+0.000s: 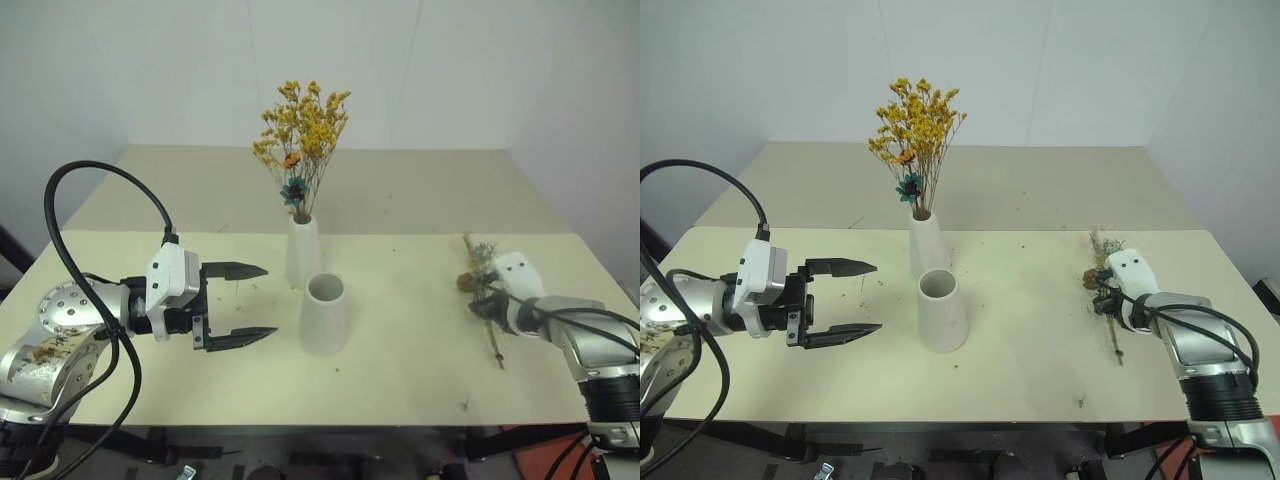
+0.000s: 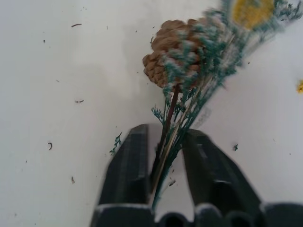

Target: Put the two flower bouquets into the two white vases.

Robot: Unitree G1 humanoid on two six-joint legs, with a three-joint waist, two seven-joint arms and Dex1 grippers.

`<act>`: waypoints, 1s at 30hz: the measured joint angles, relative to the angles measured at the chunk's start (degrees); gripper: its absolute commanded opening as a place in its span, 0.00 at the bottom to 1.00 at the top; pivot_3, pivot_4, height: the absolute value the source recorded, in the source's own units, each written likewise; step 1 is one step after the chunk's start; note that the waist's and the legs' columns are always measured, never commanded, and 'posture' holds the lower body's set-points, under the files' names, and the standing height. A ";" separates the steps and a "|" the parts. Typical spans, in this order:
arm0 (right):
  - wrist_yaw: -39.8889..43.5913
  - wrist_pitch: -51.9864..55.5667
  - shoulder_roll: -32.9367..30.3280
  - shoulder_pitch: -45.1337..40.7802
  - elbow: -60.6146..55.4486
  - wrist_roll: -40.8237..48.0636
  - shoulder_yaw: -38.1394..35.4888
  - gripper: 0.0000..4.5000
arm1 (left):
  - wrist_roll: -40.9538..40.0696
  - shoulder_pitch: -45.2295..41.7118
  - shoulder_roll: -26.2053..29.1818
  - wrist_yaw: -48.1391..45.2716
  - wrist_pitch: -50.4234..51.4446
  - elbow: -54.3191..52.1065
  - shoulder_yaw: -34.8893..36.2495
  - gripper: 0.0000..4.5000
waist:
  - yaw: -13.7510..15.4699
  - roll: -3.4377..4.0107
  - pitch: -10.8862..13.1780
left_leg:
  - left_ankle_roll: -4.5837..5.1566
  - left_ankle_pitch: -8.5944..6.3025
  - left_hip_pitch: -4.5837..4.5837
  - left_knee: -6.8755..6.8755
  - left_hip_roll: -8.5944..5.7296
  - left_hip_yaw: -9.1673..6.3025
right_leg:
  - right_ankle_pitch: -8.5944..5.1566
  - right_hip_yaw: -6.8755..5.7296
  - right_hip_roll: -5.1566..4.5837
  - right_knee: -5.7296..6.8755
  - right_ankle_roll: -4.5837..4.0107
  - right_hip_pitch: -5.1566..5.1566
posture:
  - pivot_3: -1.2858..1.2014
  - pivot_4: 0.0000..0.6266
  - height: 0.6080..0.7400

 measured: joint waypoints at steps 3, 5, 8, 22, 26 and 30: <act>-0.27 1.01 0.00 -0.53 0.10 -0.05 0.39 0.00 | 0.03 0.36 -0.32 0.24 -0.22 0.03 0.00 1.00 | -0.03 0.00 0.00 | 0.00 0.00 0.00 0.00 0.00 0.00 | 0.00 0.00 0.00 0.00 0.00 0.00 | 0.52 0.24 1.00; -0.69 1.19 0.00 -0.61 0.05 -0.19 0.51 0.00 | 0.05 0.38 -0.44 0.38 -0.33 0.08 -0.01 1.00 | -0.01 0.00 0.00 | 0.00 0.00 0.00 0.00 0.00 0.00 | 0.00 0.00 0.00 0.00 0.00 0.00 | 0.52 0.24 1.00; -3.60 0.61 0.93 -0.62 -0.89 -1.03 0.18 0.00 | 0.31 0.38 -0.84 0.61 -0.69 0.49 -0.01 1.00 | -0.06 0.00 0.00 | 0.00 0.00 0.01 0.00 0.00 0.01 | 0.00 0.00 0.00 0.00 0.00 0.00 | 0.52 0.24 1.00; -8.00 -27.75 23.16 4.41 -26.46 25.91 -24.95 0.00 | 0.93 -0.50 -2.14 -0.30 -1.94 5.11 0.92 1.00 | 0.24 0.01 0.00 | 0.00 0.00 0.03 0.03 0.02 -0.06 | 0.04 -0.03 -0.01 0.03 0.05 0.07 | 0.52 0.24 1.00; -8.18 -27.68 26.04 3.90 -31.42 37.28 -24.63 0.00 | 0.52 -1.08 -3.15 -1.17 -2.45 6.55 0.89 1.00 | -0.31 0.03 -0.01 | 0.00 0.00 0.05 0.03 0.07 -0.05 | 0.04 0.00 0.04 0.07 0.04 0.03 | 0.52 0.24 1.00; -5.34 -29.30 31.83 1.89 -32.06 42.13 -17.75 0.00 | 0.53 -1.14 -3.73 -1.64 -2.60 8.04 0.88 1.00 | -0.82 0.05 -0.02 | 0.00 0.00 0.09 0.03 0.07 -0.05 | 0.04 0.00 0.06 0.11 0.03 0.02 | 0.52 0.24 1.00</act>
